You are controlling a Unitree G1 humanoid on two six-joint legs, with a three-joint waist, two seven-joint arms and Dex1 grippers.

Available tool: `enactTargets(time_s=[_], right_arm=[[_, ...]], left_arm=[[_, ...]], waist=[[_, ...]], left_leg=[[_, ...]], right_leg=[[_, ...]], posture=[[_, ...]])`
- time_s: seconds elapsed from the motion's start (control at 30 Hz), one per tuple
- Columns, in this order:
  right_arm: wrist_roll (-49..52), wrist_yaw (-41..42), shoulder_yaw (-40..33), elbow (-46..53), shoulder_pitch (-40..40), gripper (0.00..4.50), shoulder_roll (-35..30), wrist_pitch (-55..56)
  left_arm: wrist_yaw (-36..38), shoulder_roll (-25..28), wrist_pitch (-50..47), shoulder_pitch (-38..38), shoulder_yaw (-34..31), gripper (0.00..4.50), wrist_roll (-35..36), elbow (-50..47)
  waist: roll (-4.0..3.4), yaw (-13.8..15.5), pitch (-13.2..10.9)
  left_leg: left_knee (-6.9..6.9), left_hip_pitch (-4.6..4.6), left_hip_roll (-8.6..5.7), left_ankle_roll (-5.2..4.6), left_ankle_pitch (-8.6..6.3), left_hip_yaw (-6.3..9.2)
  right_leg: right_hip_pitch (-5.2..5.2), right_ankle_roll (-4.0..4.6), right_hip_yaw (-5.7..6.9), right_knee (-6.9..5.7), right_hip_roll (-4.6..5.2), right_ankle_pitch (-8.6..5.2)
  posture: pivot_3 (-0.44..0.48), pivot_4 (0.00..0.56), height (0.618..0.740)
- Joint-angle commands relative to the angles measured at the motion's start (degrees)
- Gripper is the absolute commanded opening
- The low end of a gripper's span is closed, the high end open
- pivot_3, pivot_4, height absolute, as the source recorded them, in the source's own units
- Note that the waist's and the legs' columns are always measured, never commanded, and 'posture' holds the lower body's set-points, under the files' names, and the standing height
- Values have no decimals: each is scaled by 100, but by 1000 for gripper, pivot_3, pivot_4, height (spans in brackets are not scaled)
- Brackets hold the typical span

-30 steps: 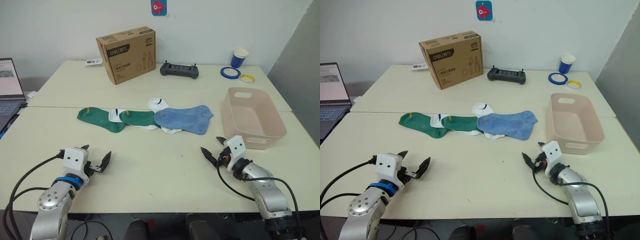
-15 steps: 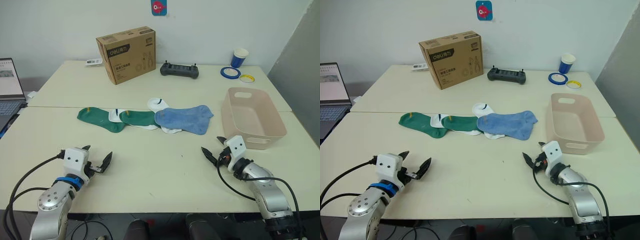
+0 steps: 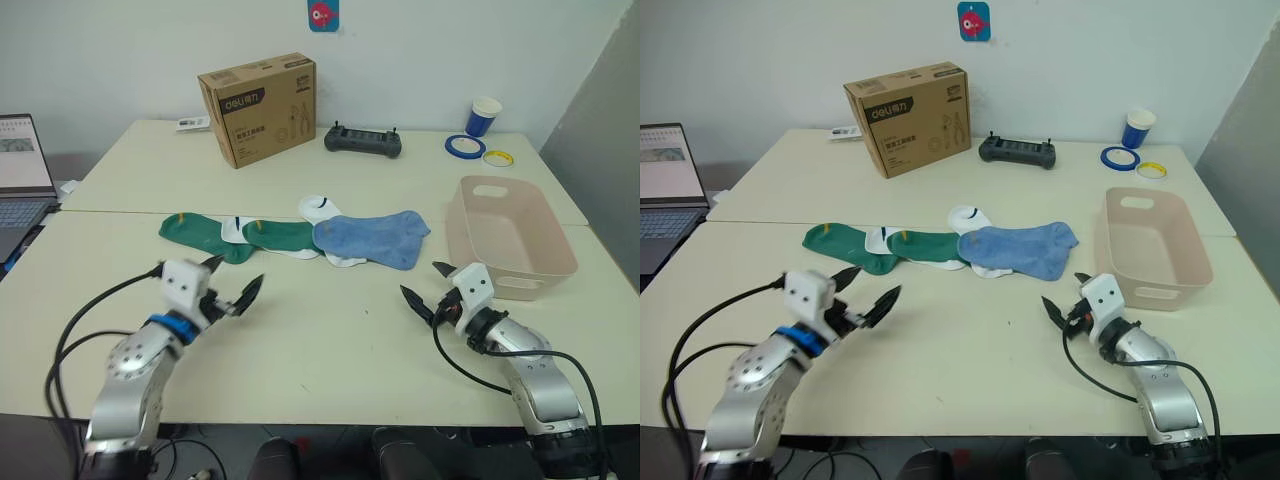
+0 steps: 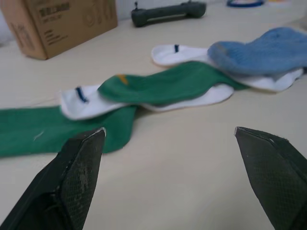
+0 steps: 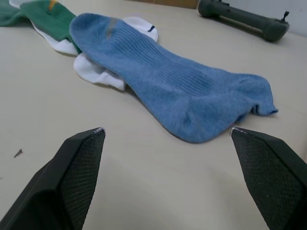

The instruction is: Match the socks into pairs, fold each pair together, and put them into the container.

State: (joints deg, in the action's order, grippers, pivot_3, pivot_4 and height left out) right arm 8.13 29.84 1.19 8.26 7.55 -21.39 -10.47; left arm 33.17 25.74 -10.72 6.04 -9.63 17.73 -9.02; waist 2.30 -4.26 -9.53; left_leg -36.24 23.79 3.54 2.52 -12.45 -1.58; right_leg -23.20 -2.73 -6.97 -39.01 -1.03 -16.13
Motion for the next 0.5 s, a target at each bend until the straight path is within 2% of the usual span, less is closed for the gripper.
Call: enactTargets(time_s=[0.03,0.2,0.3,0.5], right_arm=[[91,4,-68,295,98,4483,9,121],[-79,-23,23,310,126,4483,-28,189],[-98,-111,-17,364,104,4483,-19,159],[-149,-206,-1,578,-32,4483,-18,100]], left_arm=[[-38,-175,-122,715,525,4500,-232,246],[-302,-623,-129,1658,858,4500,-510,1240],[-662,-1042,-65,2312,994,4500,-763,2353],[-711,-1398,654,2916,1158,4500,-1103,3650]], waist=[[0,28,0],[0,80,0],[-1,116,0],[0,128,0]], left_leg=[[-3,0,0,0,0,1],[-7,2,-1,0,0,1],[-7,5,2,0,0,10],[-7,8,1,-1,0,11]], right_leg=[[0,-2,-1,0,-2,1],[1,1,-8,2,-10,5],[0,2,-4,0,-19,6],[0,15,-6,1,-22,14]], posture=[[0,150,740],[0,150,740],[0,150,740],[0,150,740]])
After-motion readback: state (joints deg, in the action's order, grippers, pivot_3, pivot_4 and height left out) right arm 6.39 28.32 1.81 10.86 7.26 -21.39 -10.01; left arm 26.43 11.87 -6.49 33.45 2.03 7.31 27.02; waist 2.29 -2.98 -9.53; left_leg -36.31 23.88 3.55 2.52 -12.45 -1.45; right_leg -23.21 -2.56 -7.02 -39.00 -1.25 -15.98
